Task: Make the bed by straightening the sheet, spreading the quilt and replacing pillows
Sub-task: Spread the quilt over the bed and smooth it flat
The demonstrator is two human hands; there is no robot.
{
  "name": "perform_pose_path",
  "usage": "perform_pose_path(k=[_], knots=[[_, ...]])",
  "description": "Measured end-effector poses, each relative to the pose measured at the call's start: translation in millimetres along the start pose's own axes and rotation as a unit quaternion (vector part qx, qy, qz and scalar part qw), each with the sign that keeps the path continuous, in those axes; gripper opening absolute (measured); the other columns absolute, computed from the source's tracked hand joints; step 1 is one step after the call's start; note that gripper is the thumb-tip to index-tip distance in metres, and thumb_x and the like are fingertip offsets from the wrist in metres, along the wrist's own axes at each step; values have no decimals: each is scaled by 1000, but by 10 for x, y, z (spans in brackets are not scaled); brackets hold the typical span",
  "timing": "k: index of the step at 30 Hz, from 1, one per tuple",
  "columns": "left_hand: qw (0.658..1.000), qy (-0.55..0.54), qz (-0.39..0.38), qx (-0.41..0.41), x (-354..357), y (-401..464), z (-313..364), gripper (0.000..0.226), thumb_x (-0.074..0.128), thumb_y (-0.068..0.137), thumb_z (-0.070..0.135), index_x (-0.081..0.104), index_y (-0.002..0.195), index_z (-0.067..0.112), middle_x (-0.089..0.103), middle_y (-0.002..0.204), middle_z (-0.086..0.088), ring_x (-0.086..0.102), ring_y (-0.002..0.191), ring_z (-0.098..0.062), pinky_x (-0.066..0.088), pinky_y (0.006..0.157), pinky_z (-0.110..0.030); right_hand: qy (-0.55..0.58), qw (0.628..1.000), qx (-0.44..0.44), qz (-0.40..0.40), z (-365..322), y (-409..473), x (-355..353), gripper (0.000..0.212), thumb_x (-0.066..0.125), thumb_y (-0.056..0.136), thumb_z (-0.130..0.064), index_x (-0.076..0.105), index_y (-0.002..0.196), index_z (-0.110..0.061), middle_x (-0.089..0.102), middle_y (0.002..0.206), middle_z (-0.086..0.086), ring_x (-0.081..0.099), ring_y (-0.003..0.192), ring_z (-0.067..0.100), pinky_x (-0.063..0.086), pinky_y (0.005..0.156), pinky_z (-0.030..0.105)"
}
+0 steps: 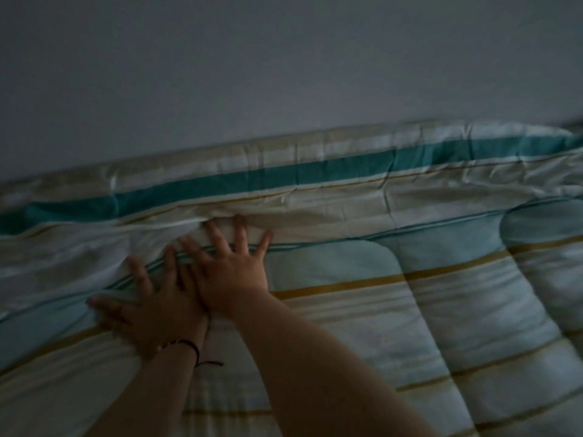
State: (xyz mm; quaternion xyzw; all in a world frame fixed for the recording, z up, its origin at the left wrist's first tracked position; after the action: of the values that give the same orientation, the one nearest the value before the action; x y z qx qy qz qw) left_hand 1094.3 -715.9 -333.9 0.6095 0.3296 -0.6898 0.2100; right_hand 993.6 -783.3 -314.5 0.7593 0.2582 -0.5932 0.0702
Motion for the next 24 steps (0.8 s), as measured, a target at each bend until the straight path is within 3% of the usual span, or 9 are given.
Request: perform_pose_path(k=[4, 6, 9, 13, 19, 24], knots=[[1000, -12, -12, -10, -46, -6, 38, 59, -6, 85, 73, -9, 143, 60, -13, 161, 11, -15, 140, -54, -4, 114, -64, -21, 996, -80, -39, 235, -128, -116, 59, 25, 100, -56, 5, 155, -46, -16, 164, -10, -21, 149, 33, -13, 109, 72], [1000, -18, -7, -4, -58, -3, 32, 58, -3, 87, 72, -5, 144, 60, -12, 161, 11, -14, 140, -53, -5, 114, -63, 1, 996, -83, -22, 415, -216, -167, 60, 32, 102, -49, 9, 156, -40, -8, 166, -6, -12, 152, 24, -6, 117, 63], [1000, -22, -8, 4, -35, 12, 9, 60, -7, 85, 73, -2, 144, 60, -10, 161, 13, -10, 140, -55, -1, 114, -64, 19, 999, 9, 40, 862, -494, -232, 59, 31, 102, -48, 11, 156, -41, 4, 167, -3, -4, 153, 19, 1, 117, 62], [1000, -24, -17, 4, -55, 25, 25, 65, -13, 81, 72, 0, 144, 60, -7, 161, 15, -6, 140, -56, 3, 113, -66, -10, 989, 143, 38, 1339, -736, -285, 57, 20, 99, -61, -7, 149, -57, -14, 165, -10, -23, 148, 34, -14, 106, 74], [999, -27, -28, 10, -114, -21, 57, 59, -6, 88, 67, 1, 145, 58, -7, 162, 12, -12, 138, -57, -3, 113, -66, 28, 979, 199, 24, 1111, -542, -254, 53, 16, 100, -59, -2, 149, -57, -17, 165, -8, -27, 146, 39, -14, 104, 77], [999, -38, -21, 25, -142, -18, 51, 58, -1, 90, 63, 10, 147, 54, -2, 162, 12, -12, 137, -59, -5, 111, -68, 56, 982, 181, 21, 549, -1238, -46, 54, 30, 98, -60, 17, 149, -54, -5, 166, -8, -16, 149, 41, -8, 107, 77]])
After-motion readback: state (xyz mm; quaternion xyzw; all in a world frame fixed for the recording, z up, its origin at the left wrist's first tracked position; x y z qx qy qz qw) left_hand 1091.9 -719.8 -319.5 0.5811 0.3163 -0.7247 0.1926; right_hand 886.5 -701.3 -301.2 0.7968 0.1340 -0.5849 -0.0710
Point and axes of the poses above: each hand's wrist, its own y-axis towards the middle knuckle, its own x-axis out of the palm, z = x × y, the point moved 4 cm from there along y, towards the middle knuckle
